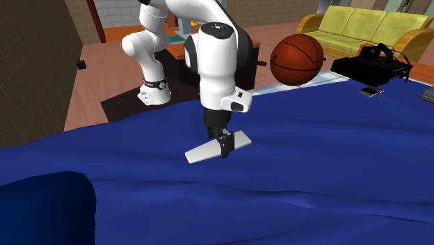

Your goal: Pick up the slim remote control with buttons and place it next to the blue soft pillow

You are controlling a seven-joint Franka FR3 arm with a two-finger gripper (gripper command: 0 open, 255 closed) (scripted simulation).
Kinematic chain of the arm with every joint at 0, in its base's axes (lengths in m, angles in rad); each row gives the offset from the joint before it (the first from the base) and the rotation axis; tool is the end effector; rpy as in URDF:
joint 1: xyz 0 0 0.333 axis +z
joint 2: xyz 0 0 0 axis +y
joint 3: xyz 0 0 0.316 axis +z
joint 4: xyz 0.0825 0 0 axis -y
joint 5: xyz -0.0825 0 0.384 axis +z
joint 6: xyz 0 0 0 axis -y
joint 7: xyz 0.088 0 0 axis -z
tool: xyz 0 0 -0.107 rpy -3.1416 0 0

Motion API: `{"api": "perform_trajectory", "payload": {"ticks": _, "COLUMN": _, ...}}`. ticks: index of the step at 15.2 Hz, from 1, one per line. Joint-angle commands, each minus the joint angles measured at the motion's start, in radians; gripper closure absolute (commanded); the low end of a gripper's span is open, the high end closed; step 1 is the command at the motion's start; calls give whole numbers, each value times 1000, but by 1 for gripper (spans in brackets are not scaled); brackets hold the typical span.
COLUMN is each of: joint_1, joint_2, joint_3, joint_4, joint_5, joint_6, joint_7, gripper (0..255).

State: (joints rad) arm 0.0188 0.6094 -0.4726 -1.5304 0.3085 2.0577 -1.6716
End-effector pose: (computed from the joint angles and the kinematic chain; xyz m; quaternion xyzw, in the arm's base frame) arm 0.6542 -0.2431 0.3287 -0.8410 -0.5410 -0.0009 0.0057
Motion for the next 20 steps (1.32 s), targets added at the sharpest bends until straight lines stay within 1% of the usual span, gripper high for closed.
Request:
{"api": "perform_trajectory", "payload": {"ticks": 1, "joint_1": 0, "joint_2": 2, "joint_3": 1, "joint_4": -1, "joint_5": 1, "joint_6": 3, "joint_7": 0, "gripper": 0}}
{"api": "perform_trajectory", "payload": {"ticks": 6, "joint_1": 0, "joint_2": 2, "joint_3": 1, "joint_4": -1, "joint_5": 1, "joint_6": 3, "joint_7": 0, "gripper": 0}}
{"api": "perform_trajectory", "payload": {"ticks": 7, "joint_1": 0, "joint_2": 2, "joint_3": 1, "joint_4": -1, "joint_5": 1, "joint_6": 3, "joint_7": 0, "gripper": 255}}
{"api": "perform_trajectory", "payload": {"ticks": 16, "joint_1": 0, "joint_2": 2, "joint_3": 1, "joint_4": -1, "joint_5": 1, "joint_6": 3, "joint_7": 0, "gripper": 255}}
{"api": "perform_trajectory", "payload": {"ticks": 20, "joint_1": 3, "joint_2": -20, "joint_3": -7, "joint_4": 20, "joint_5": -11, "joint_6": -38, "joint_7": 7, "gripper": 255}}
